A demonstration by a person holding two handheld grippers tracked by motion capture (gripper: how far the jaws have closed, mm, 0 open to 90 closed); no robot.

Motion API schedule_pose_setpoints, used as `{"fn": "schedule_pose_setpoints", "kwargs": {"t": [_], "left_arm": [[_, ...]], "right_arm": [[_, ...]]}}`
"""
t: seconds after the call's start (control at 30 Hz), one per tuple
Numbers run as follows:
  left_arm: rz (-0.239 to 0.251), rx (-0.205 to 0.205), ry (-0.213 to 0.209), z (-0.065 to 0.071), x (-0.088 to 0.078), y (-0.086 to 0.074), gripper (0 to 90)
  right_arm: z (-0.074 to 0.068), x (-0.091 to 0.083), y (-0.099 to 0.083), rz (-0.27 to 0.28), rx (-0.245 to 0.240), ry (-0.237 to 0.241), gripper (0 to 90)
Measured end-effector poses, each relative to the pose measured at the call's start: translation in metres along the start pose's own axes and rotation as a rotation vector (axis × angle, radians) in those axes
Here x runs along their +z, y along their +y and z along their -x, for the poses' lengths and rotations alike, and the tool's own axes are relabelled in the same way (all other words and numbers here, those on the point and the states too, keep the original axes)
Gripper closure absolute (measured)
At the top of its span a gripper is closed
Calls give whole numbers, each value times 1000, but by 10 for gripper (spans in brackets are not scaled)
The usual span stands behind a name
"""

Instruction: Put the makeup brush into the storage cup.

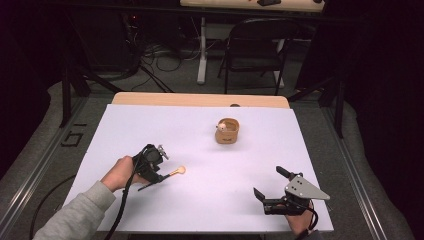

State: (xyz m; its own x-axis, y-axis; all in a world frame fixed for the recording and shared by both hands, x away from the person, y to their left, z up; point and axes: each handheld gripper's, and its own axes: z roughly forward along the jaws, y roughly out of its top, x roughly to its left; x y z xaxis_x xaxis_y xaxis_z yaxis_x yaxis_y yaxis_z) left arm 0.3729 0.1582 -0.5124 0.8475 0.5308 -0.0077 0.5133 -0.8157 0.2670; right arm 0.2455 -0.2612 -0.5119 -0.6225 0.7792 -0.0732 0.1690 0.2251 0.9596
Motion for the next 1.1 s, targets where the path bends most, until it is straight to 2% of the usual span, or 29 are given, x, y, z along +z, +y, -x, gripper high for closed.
{"fn": "schedule_pose_setpoints", "kwargs": {"t": [0.23,0.7,1.1], "left_arm": [[-25,9,-21,-1,3,2,653],[-67,15,-53,-1,13,5,766],[-79,24,-60,-4,15,5,818]], "right_arm": [[0,0,0,-1,-1,-1,0],[0,0,0,-2,-2,-2,0],[0,1,0,5,-1,-3,0]]}}
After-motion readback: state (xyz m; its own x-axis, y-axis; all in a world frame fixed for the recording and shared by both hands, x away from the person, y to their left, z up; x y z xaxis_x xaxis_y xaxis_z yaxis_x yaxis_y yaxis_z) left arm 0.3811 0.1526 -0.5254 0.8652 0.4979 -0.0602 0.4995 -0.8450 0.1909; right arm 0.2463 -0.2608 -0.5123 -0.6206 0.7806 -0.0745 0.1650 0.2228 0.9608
